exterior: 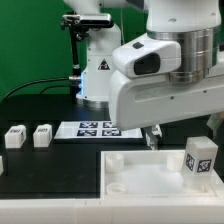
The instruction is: Assemble one leg
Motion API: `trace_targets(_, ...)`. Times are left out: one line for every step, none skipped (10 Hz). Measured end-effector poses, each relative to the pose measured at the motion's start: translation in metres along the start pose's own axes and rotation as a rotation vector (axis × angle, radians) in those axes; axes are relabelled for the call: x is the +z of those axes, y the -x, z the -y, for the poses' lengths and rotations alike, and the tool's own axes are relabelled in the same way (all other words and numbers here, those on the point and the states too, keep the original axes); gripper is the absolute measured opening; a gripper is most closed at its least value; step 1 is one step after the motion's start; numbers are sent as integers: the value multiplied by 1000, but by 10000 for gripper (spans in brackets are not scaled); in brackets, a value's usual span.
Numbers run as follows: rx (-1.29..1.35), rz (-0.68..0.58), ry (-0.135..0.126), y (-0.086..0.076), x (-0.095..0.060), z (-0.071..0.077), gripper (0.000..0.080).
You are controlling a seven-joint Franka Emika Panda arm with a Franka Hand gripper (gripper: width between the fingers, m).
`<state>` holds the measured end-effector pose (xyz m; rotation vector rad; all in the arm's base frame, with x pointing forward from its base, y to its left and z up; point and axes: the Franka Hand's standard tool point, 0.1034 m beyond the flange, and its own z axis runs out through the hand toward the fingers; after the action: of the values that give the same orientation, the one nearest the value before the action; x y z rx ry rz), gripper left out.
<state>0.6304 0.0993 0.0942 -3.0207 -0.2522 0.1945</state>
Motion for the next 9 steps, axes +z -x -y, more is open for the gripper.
trace_targets(16, -7, -1, -7, 0, 0, 649)
trace_targets(28, -8, -1, -8, 2, 3, 649)
trace_targets(26, -9, -1, -10, 5, 7, 649)
trace_targets(23, -14, -1, -14, 7, 9, 649)
trace_targets(22, -18, -3, -20, 6, 11, 649)
trace_targets(20, -23, -3, -24, 5, 11, 649)
trace_targets(1, -22, -2, -24, 5, 11, 620)
trace_targets(-9, -21, -2, -23, 5, 8, 620)
trace_targets(-9, -22, -2, -23, 5, 9, 444)
